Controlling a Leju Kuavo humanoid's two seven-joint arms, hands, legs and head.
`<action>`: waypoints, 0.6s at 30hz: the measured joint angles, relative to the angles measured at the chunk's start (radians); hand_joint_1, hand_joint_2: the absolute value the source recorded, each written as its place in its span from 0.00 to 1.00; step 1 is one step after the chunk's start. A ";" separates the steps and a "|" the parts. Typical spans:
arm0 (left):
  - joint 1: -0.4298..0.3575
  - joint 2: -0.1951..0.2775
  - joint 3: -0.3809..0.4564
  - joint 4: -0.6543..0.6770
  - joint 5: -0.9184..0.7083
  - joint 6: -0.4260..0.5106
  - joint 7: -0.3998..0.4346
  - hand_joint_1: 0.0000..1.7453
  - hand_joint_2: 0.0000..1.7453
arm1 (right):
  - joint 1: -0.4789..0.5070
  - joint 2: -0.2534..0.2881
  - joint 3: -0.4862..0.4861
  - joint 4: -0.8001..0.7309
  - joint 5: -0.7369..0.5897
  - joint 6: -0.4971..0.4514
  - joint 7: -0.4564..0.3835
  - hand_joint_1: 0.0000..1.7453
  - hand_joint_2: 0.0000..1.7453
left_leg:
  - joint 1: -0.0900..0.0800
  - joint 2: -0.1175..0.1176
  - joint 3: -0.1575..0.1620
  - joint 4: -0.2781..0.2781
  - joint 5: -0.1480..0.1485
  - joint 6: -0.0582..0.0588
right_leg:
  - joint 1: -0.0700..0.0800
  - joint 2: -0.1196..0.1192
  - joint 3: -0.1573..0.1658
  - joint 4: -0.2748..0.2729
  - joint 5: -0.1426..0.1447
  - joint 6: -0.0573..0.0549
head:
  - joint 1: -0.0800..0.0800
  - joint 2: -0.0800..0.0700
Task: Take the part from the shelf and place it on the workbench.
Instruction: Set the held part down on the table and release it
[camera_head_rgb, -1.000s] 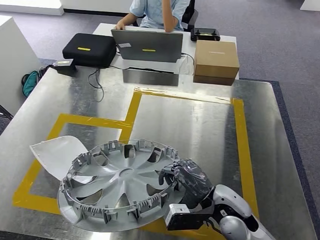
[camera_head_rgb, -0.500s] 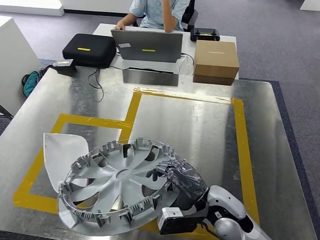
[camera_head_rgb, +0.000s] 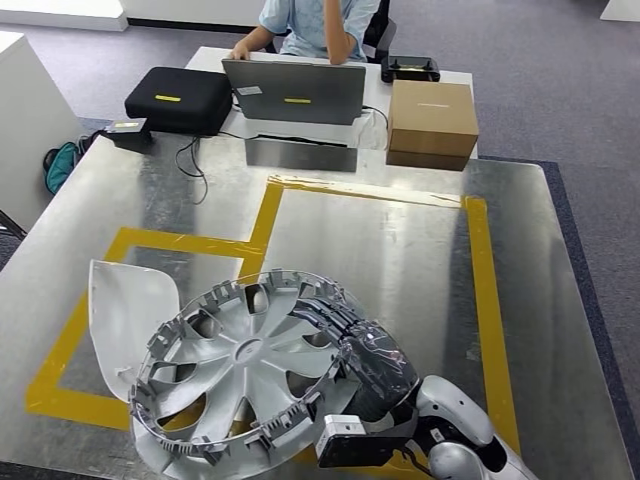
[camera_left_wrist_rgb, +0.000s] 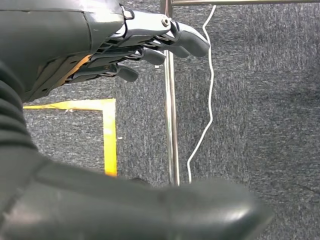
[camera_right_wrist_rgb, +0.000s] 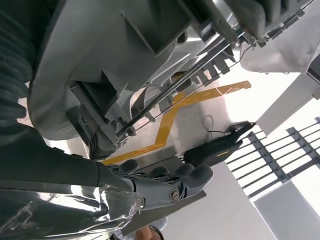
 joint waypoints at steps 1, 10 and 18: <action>0.000 0.000 0.000 0.000 0.000 0.000 0.000 0.00 0.00 | 0.000 0.000 0.000 0.000 0.000 0.000 0.000 0.00 1.00 | 0.000 0.000 0.000 0.000 0.000 0.000 | 0.000 0.000 0.000 0.000 0.000 0.000 | 0.000 0.000; 0.000 0.002 0.000 0.005 0.000 0.000 0.000 0.00 0.00 | 0.001 0.000 0.000 0.000 0.000 0.000 0.000 0.00 1.00 | 0.000 0.000 0.000 0.000 0.000 0.000 | 0.000 0.000 0.000 0.000 0.000 0.000 | 0.000 0.000; 0.000 0.002 0.000 0.006 0.000 0.000 0.000 0.00 0.00 | 0.001 0.000 0.000 0.000 0.000 0.000 0.000 0.00 1.00 | 0.000 0.000 0.000 0.000 0.000 0.000 | 0.000 0.000 0.000 0.000 0.000 0.000 | 0.000 0.000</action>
